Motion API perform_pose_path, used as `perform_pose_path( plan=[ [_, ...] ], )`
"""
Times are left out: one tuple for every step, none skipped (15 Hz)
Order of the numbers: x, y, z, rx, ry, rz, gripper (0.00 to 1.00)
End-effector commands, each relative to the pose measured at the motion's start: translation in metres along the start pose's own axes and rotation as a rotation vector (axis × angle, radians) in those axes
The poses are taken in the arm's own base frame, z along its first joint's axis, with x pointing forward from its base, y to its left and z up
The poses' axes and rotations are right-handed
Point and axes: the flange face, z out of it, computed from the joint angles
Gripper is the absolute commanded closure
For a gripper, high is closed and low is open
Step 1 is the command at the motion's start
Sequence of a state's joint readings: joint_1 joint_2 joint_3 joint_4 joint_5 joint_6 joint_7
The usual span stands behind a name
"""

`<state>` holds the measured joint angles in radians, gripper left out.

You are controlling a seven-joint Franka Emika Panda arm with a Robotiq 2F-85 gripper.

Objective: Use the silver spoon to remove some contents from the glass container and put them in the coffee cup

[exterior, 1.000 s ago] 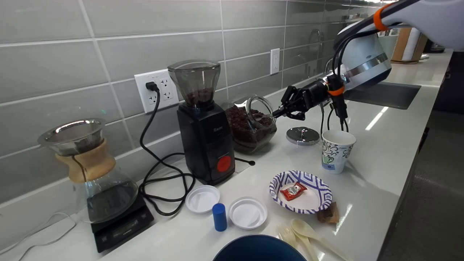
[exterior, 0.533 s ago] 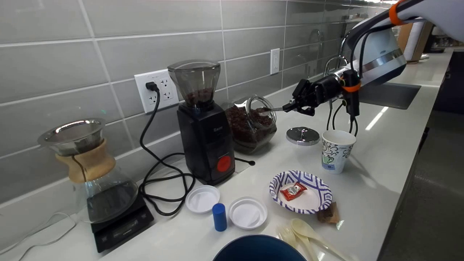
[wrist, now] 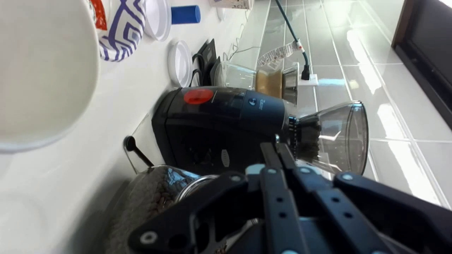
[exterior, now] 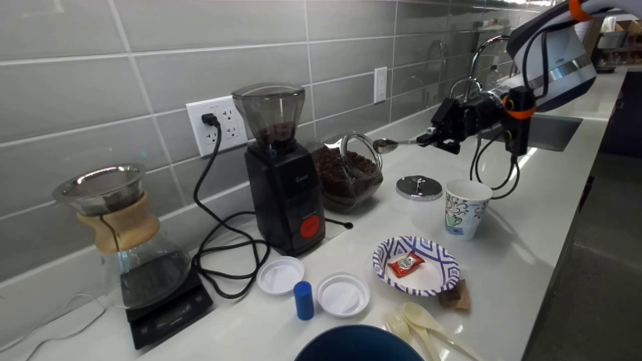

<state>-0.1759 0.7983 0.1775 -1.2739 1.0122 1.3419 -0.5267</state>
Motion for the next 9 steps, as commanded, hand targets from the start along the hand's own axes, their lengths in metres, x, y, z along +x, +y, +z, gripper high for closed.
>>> perform_pose_path(
  plan=[
    [-0.04, -0.011, -0.009, 0.031, -0.037, -0.014, 0.99],
    [-0.05, -0.01, -0.012, 0.029, -0.045, -0.011, 0.99],
    [-0.06, -0.011, -0.016, 0.027, -0.046, -0.006, 0.99],
    [-0.071, -0.01, -0.02, 0.021, -0.044, -0.002, 0.99],
    [-0.081, -0.01, -0.025, 0.009, -0.037, 0.007, 0.99],
    [-0.09, -0.009, -0.028, 0.004, -0.027, 0.013, 0.99],
    [-0.1, -0.009, -0.032, -0.006, -0.012, 0.021, 0.99],
    [-0.109, -0.009, -0.035, -0.011, -0.001, 0.029, 0.99],
    [-0.119, -0.009, -0.038, -0.012, 0.008, 0.035, 0.99]
  ],
)
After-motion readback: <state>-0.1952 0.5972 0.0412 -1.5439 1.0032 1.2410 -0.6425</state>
